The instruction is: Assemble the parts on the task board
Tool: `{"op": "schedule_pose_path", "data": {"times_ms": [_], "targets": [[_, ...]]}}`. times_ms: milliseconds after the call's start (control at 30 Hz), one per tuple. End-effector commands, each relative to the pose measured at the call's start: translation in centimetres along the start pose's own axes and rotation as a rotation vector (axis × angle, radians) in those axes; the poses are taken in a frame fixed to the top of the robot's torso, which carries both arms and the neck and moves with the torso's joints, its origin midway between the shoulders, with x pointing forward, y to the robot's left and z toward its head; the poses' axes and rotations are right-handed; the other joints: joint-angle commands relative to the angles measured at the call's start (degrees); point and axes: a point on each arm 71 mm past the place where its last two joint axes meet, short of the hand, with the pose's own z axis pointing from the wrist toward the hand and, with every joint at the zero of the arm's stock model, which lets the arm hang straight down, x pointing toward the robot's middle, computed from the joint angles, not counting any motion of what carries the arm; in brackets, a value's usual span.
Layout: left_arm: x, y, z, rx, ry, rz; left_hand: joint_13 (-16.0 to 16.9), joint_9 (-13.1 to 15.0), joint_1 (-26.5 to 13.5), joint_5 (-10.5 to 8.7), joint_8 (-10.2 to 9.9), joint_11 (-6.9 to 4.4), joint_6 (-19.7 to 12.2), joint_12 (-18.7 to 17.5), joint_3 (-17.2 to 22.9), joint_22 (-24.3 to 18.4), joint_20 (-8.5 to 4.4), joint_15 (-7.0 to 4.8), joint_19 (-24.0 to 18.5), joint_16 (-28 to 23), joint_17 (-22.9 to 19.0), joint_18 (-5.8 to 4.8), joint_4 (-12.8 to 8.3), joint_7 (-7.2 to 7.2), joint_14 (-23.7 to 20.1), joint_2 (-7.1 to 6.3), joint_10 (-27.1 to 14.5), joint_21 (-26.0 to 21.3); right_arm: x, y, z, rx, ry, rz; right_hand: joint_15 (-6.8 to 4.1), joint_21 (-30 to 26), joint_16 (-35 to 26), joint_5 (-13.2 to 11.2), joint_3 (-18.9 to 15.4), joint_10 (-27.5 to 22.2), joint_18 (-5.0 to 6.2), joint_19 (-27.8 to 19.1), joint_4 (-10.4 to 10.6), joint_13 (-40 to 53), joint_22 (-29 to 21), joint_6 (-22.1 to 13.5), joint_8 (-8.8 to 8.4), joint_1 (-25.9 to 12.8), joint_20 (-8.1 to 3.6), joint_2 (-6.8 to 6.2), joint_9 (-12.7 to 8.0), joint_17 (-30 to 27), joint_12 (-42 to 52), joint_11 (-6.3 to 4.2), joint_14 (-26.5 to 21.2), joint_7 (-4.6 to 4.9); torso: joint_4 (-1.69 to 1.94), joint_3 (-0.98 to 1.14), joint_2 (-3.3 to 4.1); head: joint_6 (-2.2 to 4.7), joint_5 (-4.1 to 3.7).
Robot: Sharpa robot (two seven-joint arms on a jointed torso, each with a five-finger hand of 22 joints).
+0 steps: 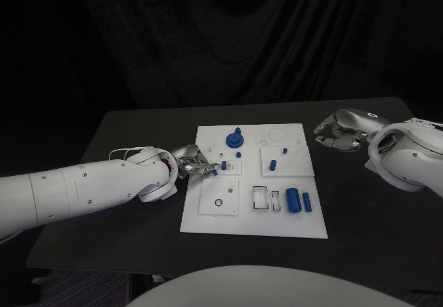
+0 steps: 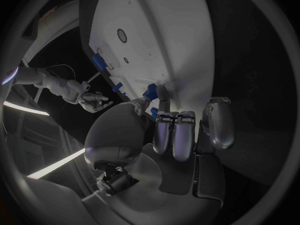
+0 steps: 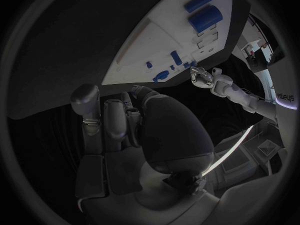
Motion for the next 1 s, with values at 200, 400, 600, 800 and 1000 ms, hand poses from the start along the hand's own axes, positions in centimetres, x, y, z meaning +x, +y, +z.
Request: {"op": "schedule_pose_path", "data": {"times_ms": [200,400,600,800,1000], "targets": [[0.3,0.7,0.0,-0.049,0.017,0.014,15.0,0.1,-0.8,0.01,0.0,0.4,-0.2,0.2,-0.8,10.3,0.5,0.49,0.1,0.1,15.1,0.54,0.0,-0.17,5.9,0.45,5.9,0.1,0.2,-0.1,0.0,0.015,0.009,-0.003,0.01,-0.3,-0.2,0.3,0.4,-0.3,0.37,-0.2,0.1,5.9,2.4,-0.2,-0.13,-0.3,-0.09,-0.28,-0.1,-0.1,-0.2,-0.15,0.8,-0.06,0.02,0.02,0.04,-0.01,0.01],[0.3,0.5,0.1,-0.026,0.007,0.012,14.8,0.7,2.6,4.41,0.1,0.31,-1.1,0.0,-1.7,10.2,0.45,0.42,0.0,0.1,15.1,0.61,-0.5,-0.26,5.9,1.45,5.8,-0.2,0.3,-0.1,0.0,0.015,0.011,-0.003,0.01,-0.3,-0.2,0.3,0.4,-0.3,0.37,-0.2,0.1,5.9,2.4,-0.2,-0.13,-0.3,-0.09,-0.28,-0.1,-0.1,-0.2,-0.15,0.8,-0.06,0.03,0.02,0.03,-0.01,0.15],[-0.3,0.0,-0.2,0.049,-0.076,-0.008,15.1,0.9,3.1,3.6,0.1,0.38,-1.4,0.4,-2.4,10.4,0.46,0.44,0.4,0.1,15.1,0.48,-0.1,-0.12,5.9,1.28,6.0,0.3,0.3,-0.2,-0.1,0.016,0.01,-0.002,0.01,-0.3,-0.2,0.3,0.4,-0.3,0.37,-0.2,0.1,5.9,2.4,-0.2,-0.13,-0.3,-0.09,-0.28,-0.1,-0.1,-0.2,-0.15,0.8,-0.06,0.01,0.0,0.01,-0.01,0.37],[-1.5,-0.6,-0.9,0.163,-0.231,-0.02,15.1,1.0,2.8,2.58,0.4,0.29,-1.2,0.4,-3.5,10.8,0.42,0.36,1.3,0.1,15.1,0.2,0.0,-0.22,5.9,1.21,6.0,1.6,0.3,-0.2,-0.1,0.017,0.011,-0.002,-0.01,-0.3,-0.2,0.3,0.4,-0.4,0.38,-0.2,0.1,5.9,2.3,-0.2,-0.11,-0.3,-0.11,-0.3,-0.1,-0.1,-0.3,-0.16,0.8,-0.07,0.04,0.03,0.03,-0.01,0.32],[-2.3,-0.9,-1.9,0.224,-0.341,-0.019,15.1,1.2,2.3,2.38,0.7,0.12,-0.7,0.4,-4.5,11.1,0.31,0.21,2.1,0.1,15.1,-0.01,0.1,-0.41,5.9,1.26,6.0,2.5,0.3,-0.3,-0.2,0.02,0.012,-0.002,-0.01,-0.3,-0.2,0.3,0.4,-0.4,0.38,-0.2,0.1,5.9,2.3,-0.2,-0.11,-0.3,-0.11,-0.3,-0.1,-0.1,-0.3,-0.16,0.8,-0.07,0.05,0.02,-0.01,-0.01,0.51]]}}
